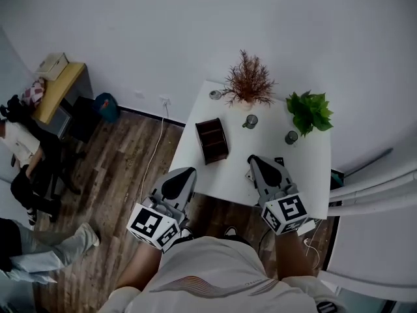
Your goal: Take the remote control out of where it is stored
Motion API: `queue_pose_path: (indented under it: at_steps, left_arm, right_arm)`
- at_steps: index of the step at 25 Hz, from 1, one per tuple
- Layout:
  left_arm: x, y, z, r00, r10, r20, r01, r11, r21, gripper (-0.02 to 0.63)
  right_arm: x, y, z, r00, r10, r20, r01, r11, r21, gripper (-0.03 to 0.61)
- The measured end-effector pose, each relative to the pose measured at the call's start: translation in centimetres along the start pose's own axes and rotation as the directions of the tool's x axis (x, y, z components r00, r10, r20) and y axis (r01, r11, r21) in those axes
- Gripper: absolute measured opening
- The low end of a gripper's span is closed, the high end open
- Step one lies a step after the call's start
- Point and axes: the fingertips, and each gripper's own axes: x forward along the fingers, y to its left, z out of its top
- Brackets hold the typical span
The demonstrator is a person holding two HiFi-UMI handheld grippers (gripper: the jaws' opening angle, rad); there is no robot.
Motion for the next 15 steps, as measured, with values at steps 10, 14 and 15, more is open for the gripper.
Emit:
queue_pose_path:
  at_steps: [10,14,15]
  left_arm:
    - [-0.62,0.05,0.16,1.0,-0.01,0.01,0.01,1.0,-0.004,0.009]
    - [-0.97,-0.13,0.26,1.0,-0.012,0.012,0.012,1.0,-0.005,0.009]
    - [-1.04,-0.16,0.31,1.0,-0.012,0.013,0.012,1.0,-0.005,0.009]
  right_arm:
    - [-0.28,0.51,-0.12,1.0,-0.015,-0.018,0.015,1.0,-0.006,0.011]
    - [-0.5,0.79,-0.04,1.0,-0.015,-0.023,0.014,1.0,-0.011,0.011]
    - [-0.53,0.86,-0.01,1.0,-0.014,-0.025,0.014,1.0,-0.013,0.012]
